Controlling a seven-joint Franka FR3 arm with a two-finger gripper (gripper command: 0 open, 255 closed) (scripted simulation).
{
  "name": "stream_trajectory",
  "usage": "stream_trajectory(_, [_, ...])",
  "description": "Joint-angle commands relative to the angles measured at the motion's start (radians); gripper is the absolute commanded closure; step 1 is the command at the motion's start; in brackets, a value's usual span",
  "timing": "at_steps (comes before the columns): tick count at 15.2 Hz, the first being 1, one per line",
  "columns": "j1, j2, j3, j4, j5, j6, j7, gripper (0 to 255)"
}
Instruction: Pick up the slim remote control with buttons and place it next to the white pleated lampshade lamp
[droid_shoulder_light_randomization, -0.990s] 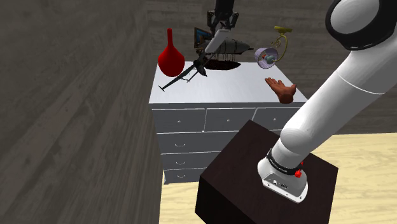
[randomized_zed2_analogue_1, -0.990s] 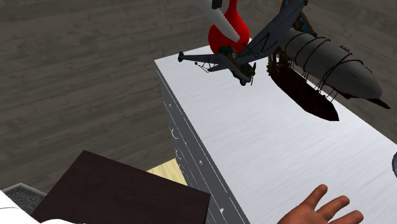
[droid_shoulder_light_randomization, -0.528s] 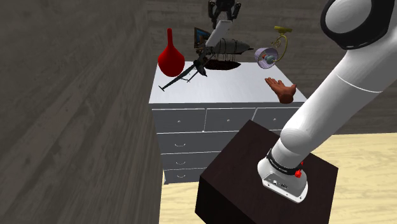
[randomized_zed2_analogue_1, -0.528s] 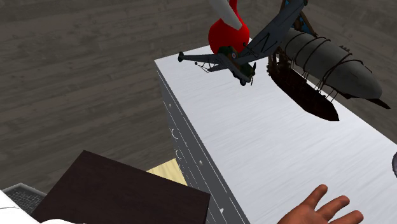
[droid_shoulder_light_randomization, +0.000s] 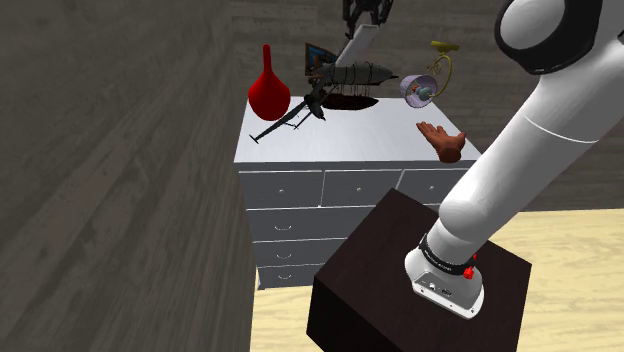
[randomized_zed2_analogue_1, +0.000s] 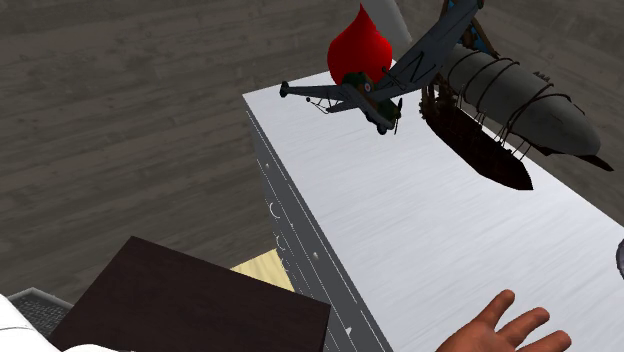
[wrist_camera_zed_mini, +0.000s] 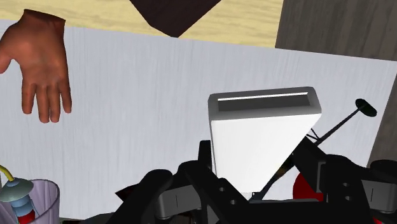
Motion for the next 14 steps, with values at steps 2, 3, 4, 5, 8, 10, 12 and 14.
stream_trajectory(2, [-0.037, 0.034, -0.043, 0.05, 0.005, -0.018, -0.081, 255])
stream_trajectory(3, [-0.05, 0.045, -0.056, 0.063, 0.007, -0.021, -0.106, 255])
stream_trajectory(4, [-0.063, 0.057, -0.069, 0.078, 0.01, -0.024, -0.132, 255])
stream_trajectory(5, [-0.077, 0.07, -0.083, 0.094, 0.013, -0.028, -0.158, 255])
stream_trajectory(8, [-0.119, 0.119, -0.122, 0.152, 0.028, -0.043, -0.236, 255])
stream_trajectory(10, [-0.151, 0.158, -0.146, 0.201, 0.042, -0.057, -0.289, 255])
stream_trajectory(12, [-0.186, 0.204, -0.17, 0.259, 0.06, -0.073, -0.341, 255])
stream_trajectory(14, [-0.226, 0.257, -0.192, 0.329, 0.082, -0.095, -0.393, 255])
